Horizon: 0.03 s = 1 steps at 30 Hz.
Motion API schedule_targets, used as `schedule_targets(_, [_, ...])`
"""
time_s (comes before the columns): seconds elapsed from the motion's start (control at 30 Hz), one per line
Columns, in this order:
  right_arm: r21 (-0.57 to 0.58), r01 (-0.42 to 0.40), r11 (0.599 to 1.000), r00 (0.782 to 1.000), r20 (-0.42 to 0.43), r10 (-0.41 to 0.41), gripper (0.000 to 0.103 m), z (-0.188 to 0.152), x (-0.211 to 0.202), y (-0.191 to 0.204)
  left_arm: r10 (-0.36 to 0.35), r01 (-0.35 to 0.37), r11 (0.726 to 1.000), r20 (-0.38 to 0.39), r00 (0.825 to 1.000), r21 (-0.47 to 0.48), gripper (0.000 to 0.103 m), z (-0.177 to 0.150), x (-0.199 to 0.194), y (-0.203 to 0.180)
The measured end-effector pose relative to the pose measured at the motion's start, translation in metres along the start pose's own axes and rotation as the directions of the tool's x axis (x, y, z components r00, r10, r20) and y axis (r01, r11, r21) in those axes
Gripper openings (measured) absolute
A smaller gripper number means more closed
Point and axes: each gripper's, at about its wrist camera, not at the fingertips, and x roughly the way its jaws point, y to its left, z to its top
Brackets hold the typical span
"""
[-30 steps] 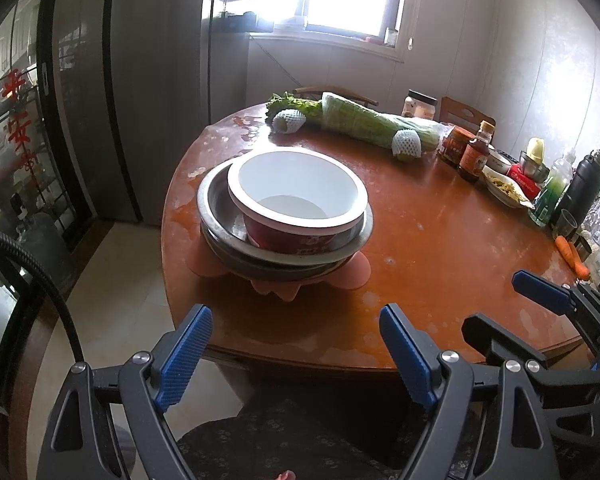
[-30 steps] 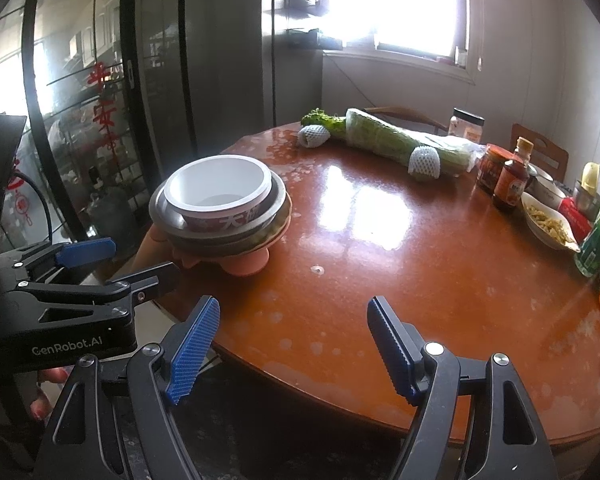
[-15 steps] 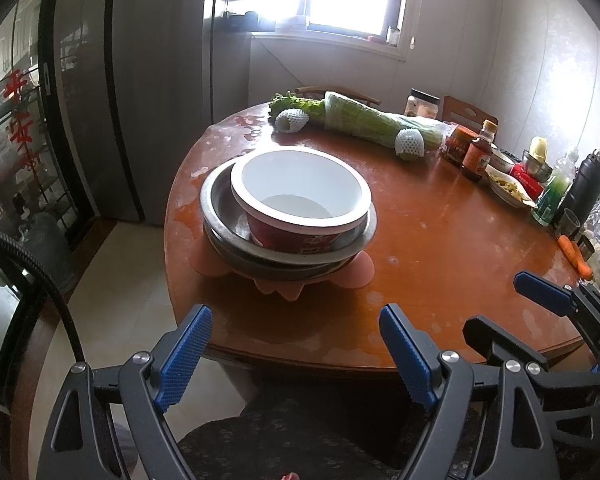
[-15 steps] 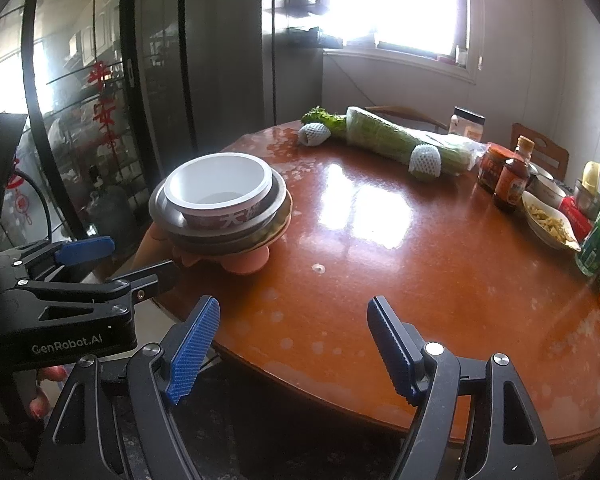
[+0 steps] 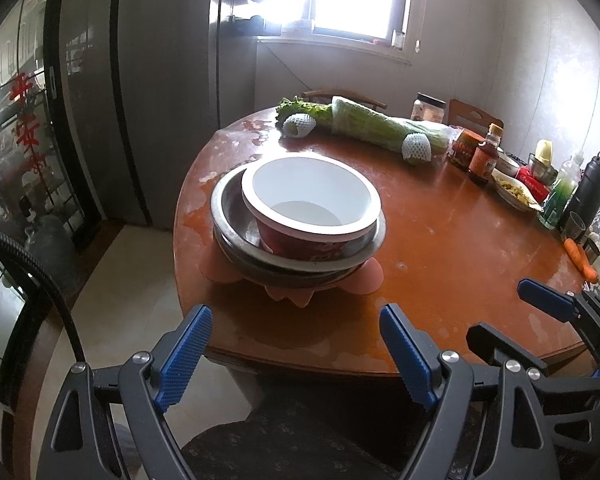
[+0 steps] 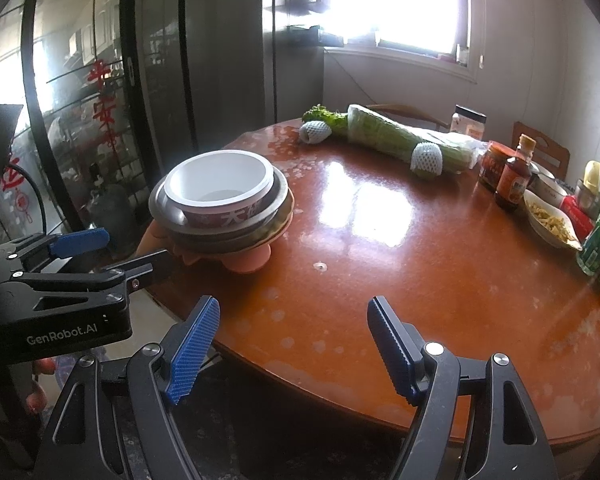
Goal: Organize plates and bowls
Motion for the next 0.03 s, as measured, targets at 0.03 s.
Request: schedule_targets(0.03, [0.003, -0.001, 1.0, 1.0, 0.001, 0.001, 0.078, 0.0001, 0.0008, -0.0003, -0.002, 0.002, 1.0, 0.001, 1.0, -0.001, 0.085, 0.0008, 0.0002, 0.001])
